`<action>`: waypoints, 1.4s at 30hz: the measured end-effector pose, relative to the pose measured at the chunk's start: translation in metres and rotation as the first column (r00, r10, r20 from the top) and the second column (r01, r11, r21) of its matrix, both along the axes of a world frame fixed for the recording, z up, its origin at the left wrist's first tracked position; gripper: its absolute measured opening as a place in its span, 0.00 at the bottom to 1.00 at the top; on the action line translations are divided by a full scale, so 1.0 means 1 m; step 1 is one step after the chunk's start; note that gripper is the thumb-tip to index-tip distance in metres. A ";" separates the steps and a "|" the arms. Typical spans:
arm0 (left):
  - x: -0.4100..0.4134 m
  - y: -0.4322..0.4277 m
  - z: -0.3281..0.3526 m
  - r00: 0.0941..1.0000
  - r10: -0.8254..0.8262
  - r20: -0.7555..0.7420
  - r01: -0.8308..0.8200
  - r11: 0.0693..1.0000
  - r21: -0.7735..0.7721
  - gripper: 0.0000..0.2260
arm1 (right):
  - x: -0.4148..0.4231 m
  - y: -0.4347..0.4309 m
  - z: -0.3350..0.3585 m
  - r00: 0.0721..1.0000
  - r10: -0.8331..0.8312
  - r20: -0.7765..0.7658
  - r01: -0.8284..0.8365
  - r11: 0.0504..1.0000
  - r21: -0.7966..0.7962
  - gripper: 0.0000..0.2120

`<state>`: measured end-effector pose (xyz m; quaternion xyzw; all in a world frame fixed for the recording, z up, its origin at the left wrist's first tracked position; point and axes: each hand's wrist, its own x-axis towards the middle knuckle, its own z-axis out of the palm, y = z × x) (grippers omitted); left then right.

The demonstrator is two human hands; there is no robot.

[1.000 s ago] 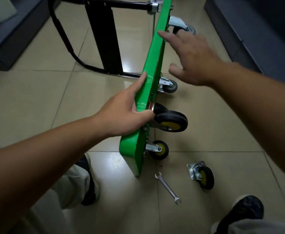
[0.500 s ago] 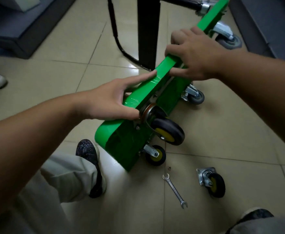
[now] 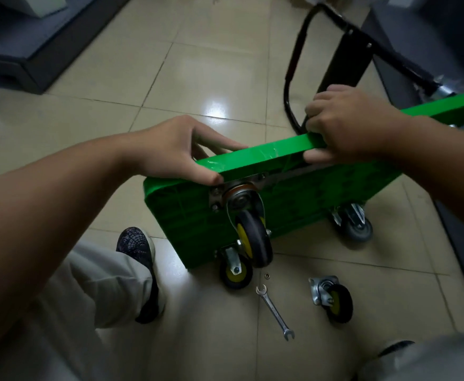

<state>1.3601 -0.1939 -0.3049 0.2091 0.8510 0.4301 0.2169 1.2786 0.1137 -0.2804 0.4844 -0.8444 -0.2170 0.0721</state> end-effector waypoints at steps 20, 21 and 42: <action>-0.048 0.035 -0.007 0.858 0.147 -0.492 -0.269 0.945 -0.186 0.19 | 0.026 0.039 -0.020 0.854 -0.519 -0.028 0.473 0.798 -0.373 0.25; -0.047 0.035 -0.007 0.856 0.155 -0.493 -0.276 0.944 -0.182 0.19 | 0.026 0.039 -0.019 0.845 -0.535 -0.021 0.492 0.791 -0.363 0.25; -0.019 0.054 0.012 0.917 0.111 -0.382 -0.254 0.903 -0.346 0.28 | 0.161 -0.030 -0.109 0.234 0.204 0.951 0.797 -0.600 -0.067 0.05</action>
